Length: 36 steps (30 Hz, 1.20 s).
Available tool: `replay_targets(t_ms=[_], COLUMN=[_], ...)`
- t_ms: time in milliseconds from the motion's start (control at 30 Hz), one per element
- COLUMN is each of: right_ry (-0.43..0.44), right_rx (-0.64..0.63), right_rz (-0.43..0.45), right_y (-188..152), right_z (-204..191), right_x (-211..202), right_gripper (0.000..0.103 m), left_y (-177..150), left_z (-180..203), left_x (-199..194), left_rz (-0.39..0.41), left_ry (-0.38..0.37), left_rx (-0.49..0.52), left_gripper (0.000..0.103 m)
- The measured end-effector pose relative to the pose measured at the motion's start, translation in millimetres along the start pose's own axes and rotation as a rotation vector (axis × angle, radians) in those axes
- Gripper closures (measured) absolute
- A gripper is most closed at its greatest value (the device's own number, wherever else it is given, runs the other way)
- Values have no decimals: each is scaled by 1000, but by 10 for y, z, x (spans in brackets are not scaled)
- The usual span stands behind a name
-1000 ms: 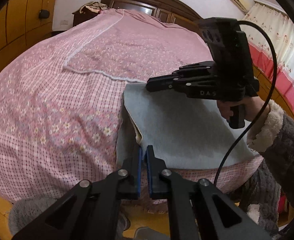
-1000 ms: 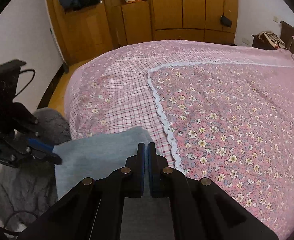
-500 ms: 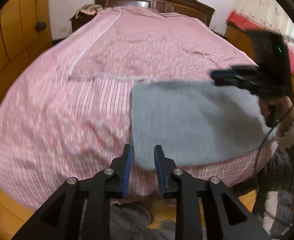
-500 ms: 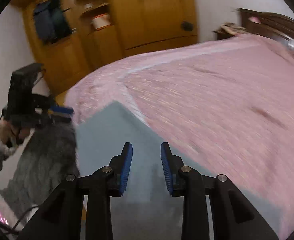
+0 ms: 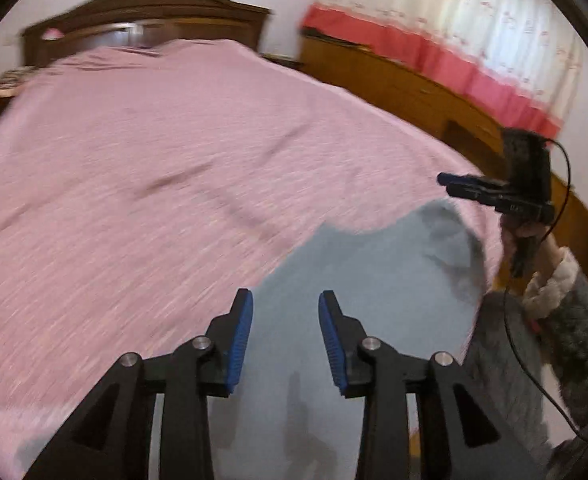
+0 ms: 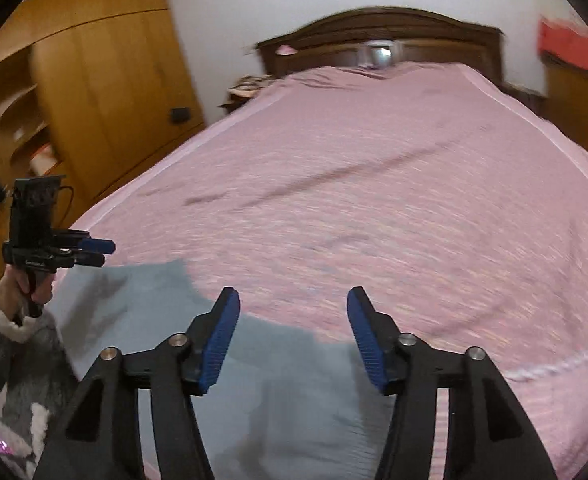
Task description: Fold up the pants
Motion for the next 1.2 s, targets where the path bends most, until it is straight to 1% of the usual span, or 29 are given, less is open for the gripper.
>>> replay_targets(t_ms=[33, 100, 133, 167, 233, 300, 333, 400, 433, 467, 500, 533, 567, 600, 667, 700, 733, 800, 833, 867, 933, 1000, 1033, 1067, 1100, 1133, 1200], right_ry=[1, 20, 43, 70, 117, 146, 147, 156, 174, 177, 167, 146, 139, 142, 138, 122, 117, 116, 107, 87, 60, 40, 45, 53, 57, 55, 78], right_rx=[11, 36, 50, 66, 100, 130, 118, 79, 76, 79, 75, 69, 67, 72, 87, 98, 109, 135, 143, 143, 141, 160, 176, 200, 214, 229, 255], right_rz=[-6, -20, -31, -51, -92, -158, -157, -124, -113, -95, -83, -67, -54, -44, -43, -43, -32, 18, 29, 31, 67, 109, 121, 115, 93, 62, 29], right_y=[-32, -129, -187, -242, -347, -465, -504, -540, -534, -521, -511, -501, -498, -494, -522, -556, -567, -637, -647, -646, -636, -625, -633, -632, -648, -660, -679], right_z=[92, 244, 318, 390, 487, 502, 466, 385, 358, 334, 305, 292, 295, 297, 325, 355, 354, 368, 377, 366, 349, 354, 387, 421, 459, 497, 559], right_x=[-4, 26, 59, 103, 225, 382, 421, 397, 371, 350, 334, 313, 294, 298, 282, 257, 249, 212, 200, 192, 126, 77, 63, 101, 152, 219, 267], right_gripper=[45, 43, 42, 40, 38, 36, 36, 35, 35, 38, 56, 69, 76, 81, 84, 85, 85, 86, 86, 86, 86, 86, 86, 86, 86, 85, 80], left_y=[135, 401, 457, 513, 564, 571, 557, 519, 518, 502, 502, 515, 541, 549, 553, 550, 556, 550, 548, 551, 527, 590, 689, 731, 783, 840, 923], left_z=[56, 152, 209, 243, 250, 229, 212, 170, 157, 143, 132, 132, 142, 160, 211, 252, 277, 255, 247, 240, 170, 164, 139, 122, 95, 65, 22], left_x=[135, 445, 537, 642, 844, 1018, 1076, 1174, 1207, 1234, 1234, 1231, 1239, 1216, 1150, 1141, 1132, 1118, 1122, 1126, 1036, 1067, 1102, 1101, 1090, 1093, 1153], left_rz=[-15, -62, -78, -97, -136, -176, -190, -216, -212, -206, -196, -187, -188, -182, -153, -135, -118, -90, -77, -60, -36, -28, -12, -2, 18, 29, 31], left_ry=[-44, -95, -97, -81, -31, 17, 16, -37, -39, -38, -33, -34, -41, -26, 11, 25, 24, 25, 32, 37, 37, 34, 30, 22, 17, -3, -10], left_rx=[13, 49, 67, 85, 107, 114, 111, 79, 64, 53, 54, 56, 61, 74, 113, 121, 114, 99, 94, 86, 76, 61, 48, 39, 21, 3, -12], left_gripper=[66, 57, 56, 56, 54, 54, 54, 54, 54, 55, 67, 79, 89, 91, 95, 97, 97, 98, 98, 98, 98, 99, 99, 99, 100, 100, 100])
Point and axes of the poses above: each gripper's, at about its wrist camera, not at the fingertips, and x roughly the way its jaws point, z to its right, y to its top, the point moved 2 cm from there along x, roughly the way its jaws point, and after that the axes turned 9 degrees about -z, right-handed, at the moved point
